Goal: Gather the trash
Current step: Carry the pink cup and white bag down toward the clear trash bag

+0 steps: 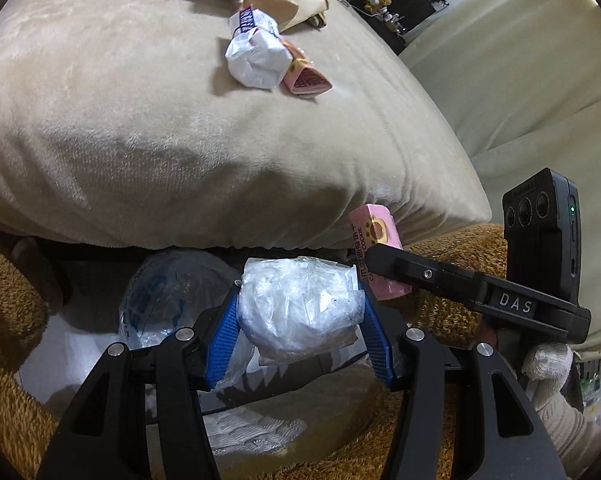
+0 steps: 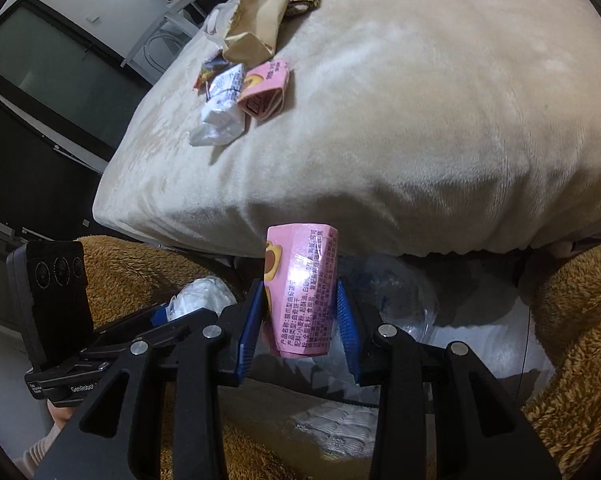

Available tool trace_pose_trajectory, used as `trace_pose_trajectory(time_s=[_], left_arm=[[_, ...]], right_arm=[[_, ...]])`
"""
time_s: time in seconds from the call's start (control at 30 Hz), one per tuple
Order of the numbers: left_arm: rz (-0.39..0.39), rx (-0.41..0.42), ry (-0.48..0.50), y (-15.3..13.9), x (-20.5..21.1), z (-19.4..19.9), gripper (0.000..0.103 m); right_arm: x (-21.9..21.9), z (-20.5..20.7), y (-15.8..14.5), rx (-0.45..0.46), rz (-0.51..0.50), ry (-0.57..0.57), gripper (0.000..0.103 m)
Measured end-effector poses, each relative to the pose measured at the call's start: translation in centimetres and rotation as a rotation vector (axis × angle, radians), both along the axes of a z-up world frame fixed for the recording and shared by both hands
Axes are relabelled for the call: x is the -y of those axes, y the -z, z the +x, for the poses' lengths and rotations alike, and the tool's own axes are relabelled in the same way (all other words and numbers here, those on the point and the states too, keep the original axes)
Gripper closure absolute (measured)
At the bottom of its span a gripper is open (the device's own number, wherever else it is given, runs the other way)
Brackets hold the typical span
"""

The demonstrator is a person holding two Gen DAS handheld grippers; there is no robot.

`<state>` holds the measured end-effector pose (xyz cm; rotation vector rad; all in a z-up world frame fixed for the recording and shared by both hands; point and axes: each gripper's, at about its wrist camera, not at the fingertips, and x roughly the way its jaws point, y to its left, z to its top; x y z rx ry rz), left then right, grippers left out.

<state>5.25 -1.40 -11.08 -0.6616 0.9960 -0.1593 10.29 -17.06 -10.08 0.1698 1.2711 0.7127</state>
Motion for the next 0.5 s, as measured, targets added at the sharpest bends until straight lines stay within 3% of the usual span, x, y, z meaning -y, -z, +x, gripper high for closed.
trace_pose_trajectory(time_s=[0.33,0.5], left_arm=[[0.015,-0.205,-0.028,3.6,-0.3,1.9,0.049],[-0.017,-0.314,-0.032,6.0,-0.2,2.5,0.049]], right_arm=[[-0.2,1.1,4.7,-0.208,-0.082,0.082,0.066],[0.0,1.7,7.1,-0.314,-0.107,0.118,0.066]])
